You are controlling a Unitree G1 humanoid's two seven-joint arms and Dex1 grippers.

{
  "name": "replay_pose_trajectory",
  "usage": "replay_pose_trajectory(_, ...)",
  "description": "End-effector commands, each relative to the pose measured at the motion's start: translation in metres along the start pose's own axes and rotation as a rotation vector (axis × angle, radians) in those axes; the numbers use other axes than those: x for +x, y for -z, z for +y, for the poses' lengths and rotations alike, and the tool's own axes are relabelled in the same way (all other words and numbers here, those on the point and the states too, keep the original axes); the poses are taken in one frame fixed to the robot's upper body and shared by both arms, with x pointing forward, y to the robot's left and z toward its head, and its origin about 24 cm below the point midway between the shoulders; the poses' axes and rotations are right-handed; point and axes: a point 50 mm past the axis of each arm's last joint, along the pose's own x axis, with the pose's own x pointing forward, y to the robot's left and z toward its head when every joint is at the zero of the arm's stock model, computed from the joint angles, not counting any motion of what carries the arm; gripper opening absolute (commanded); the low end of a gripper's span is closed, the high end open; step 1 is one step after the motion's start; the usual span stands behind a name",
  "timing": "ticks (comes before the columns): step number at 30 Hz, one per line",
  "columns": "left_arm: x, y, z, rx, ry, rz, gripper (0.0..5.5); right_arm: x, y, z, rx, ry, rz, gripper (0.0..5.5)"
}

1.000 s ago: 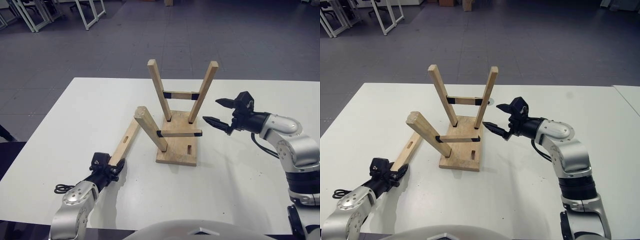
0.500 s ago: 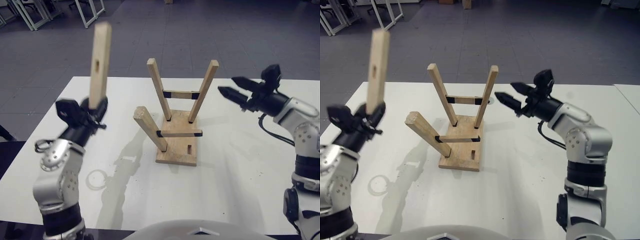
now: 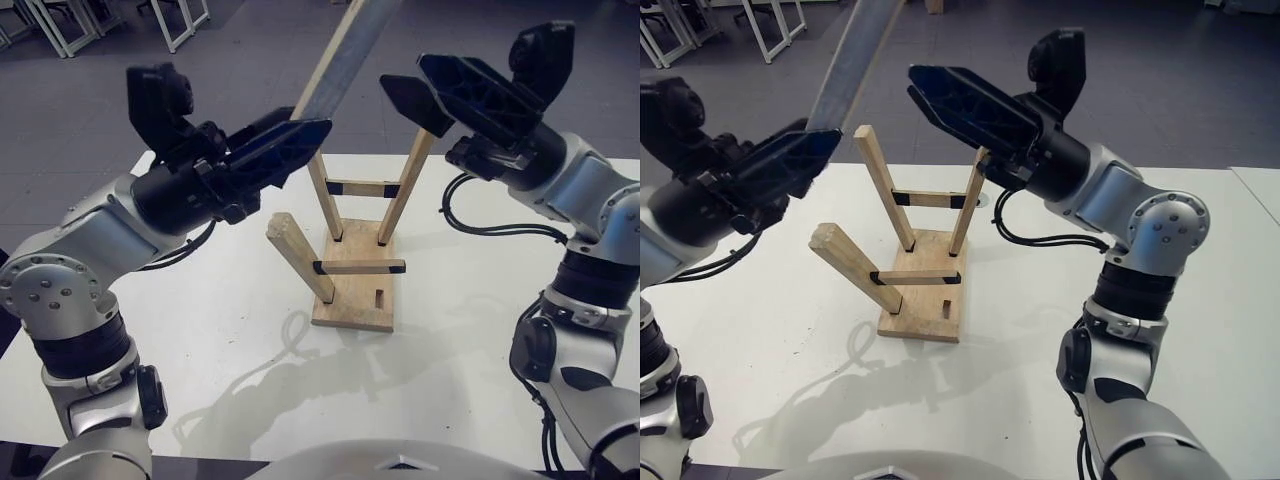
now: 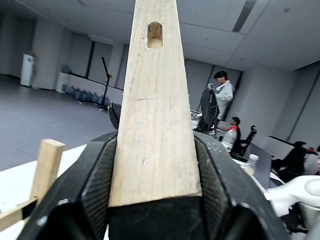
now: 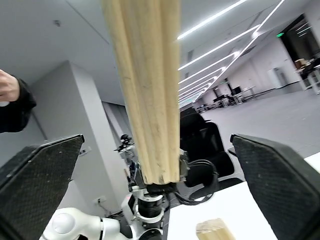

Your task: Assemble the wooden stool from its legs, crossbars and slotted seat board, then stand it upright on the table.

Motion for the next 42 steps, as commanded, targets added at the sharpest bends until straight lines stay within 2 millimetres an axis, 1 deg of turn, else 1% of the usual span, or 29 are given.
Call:
replay_pose_trajectory(1,0.005,0.007,-0.001,-0.040,0.029,0.056,2.05,0.010,0.002,0.012,0.027,-0.089,0.026,5.50)
replay_pose_trajectory(4,0.005,0.013,-0.003,-0.054,0.035,0.079,2.05,0.011,0.003,0.015,0.044,-0.109,0.029,5.50)
replay_pose_trajectory(6,0.005,0.014,-0.003,-0.057,0.040,0.083,2.05,0.011,0.003,0.017,0.048,-0.102,0.037,4.96)
replay_pose_trajectory(11,0.006,0.014,-0.004,-0.061,0.041,0.093,2.05,0.019,0.005,0.015,0.032,-0.072,0.066,4.06)
replay_pose_trajectory(15,0.005,0.016,-0.005,-0.063,0.042,0.110,2.05,0.019,0.005,0.015,0.016,-0.060,0.080,3.31)
replay_pose_trajectory(18,0.005,0.017,-0.006,-0.064,0.042,0.113,2.05,0.016,0.004,0.014,0.006,-0.049,0.087,2.78)
replay_pose_trajectory(20,0.005,0.017,-0.007,-0.065,0.043,0.115,2.05,0.008,0.005,0.012,-0.006,-0.039,0.107,2.35)
replay_pose_trajectory(21,0.005,0.017,-0.007,-0.064,0.043,0.117,2.05,0.006,0.006,0.011,-0.013,-0.038,0.124,2.24)
replay_pose_trajectory(24,0.005,0.016,-0.007,-0.053,0.052,0.124,2.05,0.000,0.010,0.011,-0.046,-0.035,0.183,2.13)
replay_pose_trajectory(27,0.009,0.010,-0.015,-0.012,0.096,0.120,2.05,0.000,0.007,0.011,-0.065,-0.053,0.174,2.10)
replay_pose_trajectory(28,0.011,0.006,-0.020,0.014,0.118,0.117,2.46,0.001,0.005,0.012,-0.065,-0.064,0.163,2.10)
replay_pose_trajectory(30,0.013,-0.002,-0.026,0.067,0.136,0.105,2.77,0.002,0.002,0.013,-0.065,-0.072,0.149,2.06)
replay_pose_trajectory(32,0.012,-0.009,-0.028,0.103,0.124,0.099,2.99,0.002,0.001,0.012,-0.063,-0.069,0.145,2.06)
replay_pose_trajectory(34,0.009,-0.017,-0.029,0.151,0.093,0.085,3.13,0.001,-0.001,0.010,-0.059,-0.049,0.131,2.06)
replay_pose_trajectory(37,-0.003,-0.035,-0.029,0.224,0.030,0.051,3.13,-0.006,-0.008,0.003,-0.097,0.031,0.117,2.06)
replay_pose_trajectory(39,-0.014,-0.045,-0.026,0.265,-0.041,0.026,3.13,-0.016,-0.016,-0.003,-0.156,0.107,0.114,2.06)
replay_pose_trajectory(42,-0.028,-0.049,-0.021,0.290,-0.132,-0.001,3.13,-0.031,-0.023,-0.008,-0.279,0.210,0.156,2.06)
